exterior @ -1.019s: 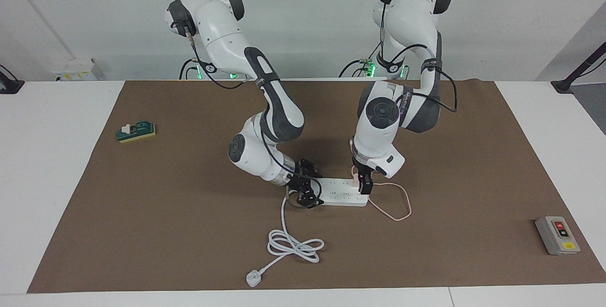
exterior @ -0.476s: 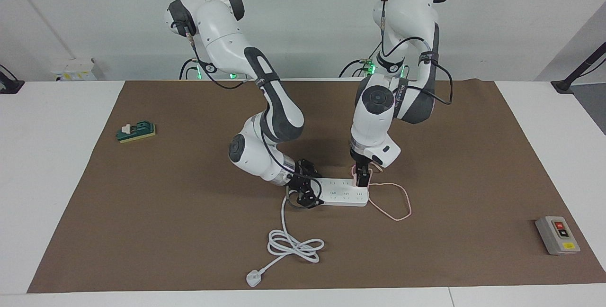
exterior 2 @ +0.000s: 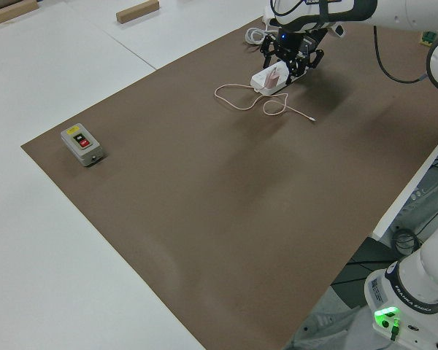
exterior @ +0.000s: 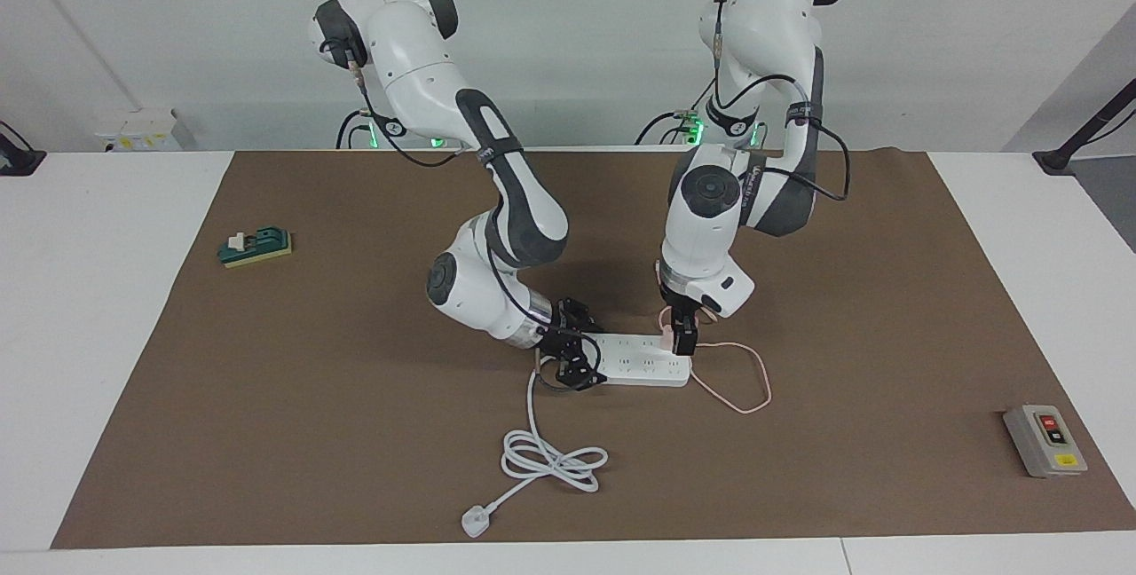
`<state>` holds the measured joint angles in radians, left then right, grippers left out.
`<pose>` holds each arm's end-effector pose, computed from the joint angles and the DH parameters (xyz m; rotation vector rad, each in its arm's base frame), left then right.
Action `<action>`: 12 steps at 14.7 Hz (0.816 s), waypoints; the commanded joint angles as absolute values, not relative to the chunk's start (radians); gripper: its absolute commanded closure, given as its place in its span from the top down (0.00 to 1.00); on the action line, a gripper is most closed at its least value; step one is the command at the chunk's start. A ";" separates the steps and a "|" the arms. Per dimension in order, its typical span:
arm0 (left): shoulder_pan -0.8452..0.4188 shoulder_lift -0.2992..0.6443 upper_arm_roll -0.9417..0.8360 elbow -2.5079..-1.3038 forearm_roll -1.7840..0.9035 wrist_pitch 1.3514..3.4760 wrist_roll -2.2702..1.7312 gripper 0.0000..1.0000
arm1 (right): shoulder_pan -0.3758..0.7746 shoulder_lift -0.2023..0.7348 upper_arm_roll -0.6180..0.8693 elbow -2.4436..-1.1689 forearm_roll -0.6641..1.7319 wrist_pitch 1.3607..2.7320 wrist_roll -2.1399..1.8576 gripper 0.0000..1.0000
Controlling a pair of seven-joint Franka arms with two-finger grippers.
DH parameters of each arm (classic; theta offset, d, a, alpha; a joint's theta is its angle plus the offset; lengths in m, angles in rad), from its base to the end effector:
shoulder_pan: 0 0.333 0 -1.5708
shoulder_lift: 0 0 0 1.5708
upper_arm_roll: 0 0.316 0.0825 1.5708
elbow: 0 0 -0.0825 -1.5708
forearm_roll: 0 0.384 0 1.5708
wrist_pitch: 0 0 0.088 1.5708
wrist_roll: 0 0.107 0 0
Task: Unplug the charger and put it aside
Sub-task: 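Pull the pink charger out with the left gripper while the right gripper holds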
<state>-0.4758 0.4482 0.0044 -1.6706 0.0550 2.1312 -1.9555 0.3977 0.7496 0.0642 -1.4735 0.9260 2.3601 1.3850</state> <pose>0.5991 -0.3030 0.3466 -2.3418 -2.0846 -0.0783 0.6584 0.3291 0.2520 -1.7738 1.8002 0.6709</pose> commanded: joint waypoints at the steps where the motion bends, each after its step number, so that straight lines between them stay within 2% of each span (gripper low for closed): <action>1: -0.480 0.446 0.009 -1.692 0.078 2.163 -1.976 1.00 | 0.394 0.752 0.071 -1.502 0.943 2.347 1.331 0.00; 5: -0.483 0.459 0.009 -1.687 0.078 2.164 -1.976 0.99 | 0.388 0.752 0.071 -1.502 0.943 2.341 1.331 0.00; 8: -0.483 0.459 0.008 -1.686 0.078 2.171 -1.976 0.94 | 0.388 0.752 0.071 -1.502 0.960 2.339 1.331 0.00; 12: -0.486 0.469 0.008 -1.686 0.078 2.181 -1.976 0.80 | 0.388 0.752 0.071 -1.502 0.962 2.339 1.330 0.00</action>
<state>-0.4760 0.4629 0.0015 -1.6716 0.0562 2.1511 -1.9557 0.3954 0.7497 0.0640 -1.4760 0.9447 2.3577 1.3730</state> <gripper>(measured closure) 0.110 0.079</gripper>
